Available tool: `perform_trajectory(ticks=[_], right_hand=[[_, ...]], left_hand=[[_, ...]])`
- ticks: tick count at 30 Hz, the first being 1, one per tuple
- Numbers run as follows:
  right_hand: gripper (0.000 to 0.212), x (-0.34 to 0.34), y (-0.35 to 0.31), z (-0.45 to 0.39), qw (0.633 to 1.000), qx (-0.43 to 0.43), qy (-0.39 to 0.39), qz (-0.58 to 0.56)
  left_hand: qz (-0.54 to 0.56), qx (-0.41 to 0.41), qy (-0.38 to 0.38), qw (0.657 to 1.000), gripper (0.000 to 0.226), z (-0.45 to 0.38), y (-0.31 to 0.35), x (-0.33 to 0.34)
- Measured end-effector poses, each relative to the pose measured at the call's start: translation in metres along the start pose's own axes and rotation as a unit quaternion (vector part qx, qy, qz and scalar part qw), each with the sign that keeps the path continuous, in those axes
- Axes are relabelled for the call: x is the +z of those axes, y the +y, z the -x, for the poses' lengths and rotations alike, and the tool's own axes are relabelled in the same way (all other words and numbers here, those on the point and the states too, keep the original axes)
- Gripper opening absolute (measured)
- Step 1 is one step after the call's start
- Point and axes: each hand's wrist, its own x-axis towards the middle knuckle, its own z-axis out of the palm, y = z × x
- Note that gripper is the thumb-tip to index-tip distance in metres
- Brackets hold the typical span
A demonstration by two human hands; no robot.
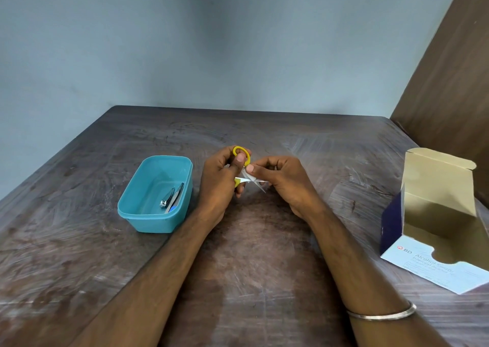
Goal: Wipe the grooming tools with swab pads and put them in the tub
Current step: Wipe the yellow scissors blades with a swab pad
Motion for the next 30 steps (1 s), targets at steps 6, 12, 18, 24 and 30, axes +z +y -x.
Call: perform_trajectory(ticks=[6, 12, 18, 24, 30], right_hand=[[0.006, -0.0001, -0.0003, 0.0, 1.0, -0.005, -0.012, 0.005], [0.005, -0.0021, -0.0011, -0.0011, 1.0, 0.001, -0.023, 0.011], [0.008, 0.0022, 0.0015, -0.0013, 1.0, -0.003, 0.002, -0.008], [0.007, 0.003, 0.0019, -0.0042, 0.992, 0.023, 0.078, -0.098], [0.009, 0.0012, 0.0, -0.0035, 0.983, 0.038, 0.095, -0.152]], left_hand=[[0.021, -0.006, 0.009, 1.0, 0.015, 0.0003, 0.0028, -0.0003], [0.015, -0.006, 0.013, 1.0, 0.016, 0.0004, 0.0029, -0.0006], [0.052, -0.028, -0.003, 0.998, 0.014, -0.0004, 0.0042, -0.0006], [0.129, -0.075, 0.004, 0.989, 0.028, 0.0003, 0.0082, 0.0003], [0.153, -0.113, 0.013, 0.982, 0.043, 0.001, 0.0069, 0.0031]])
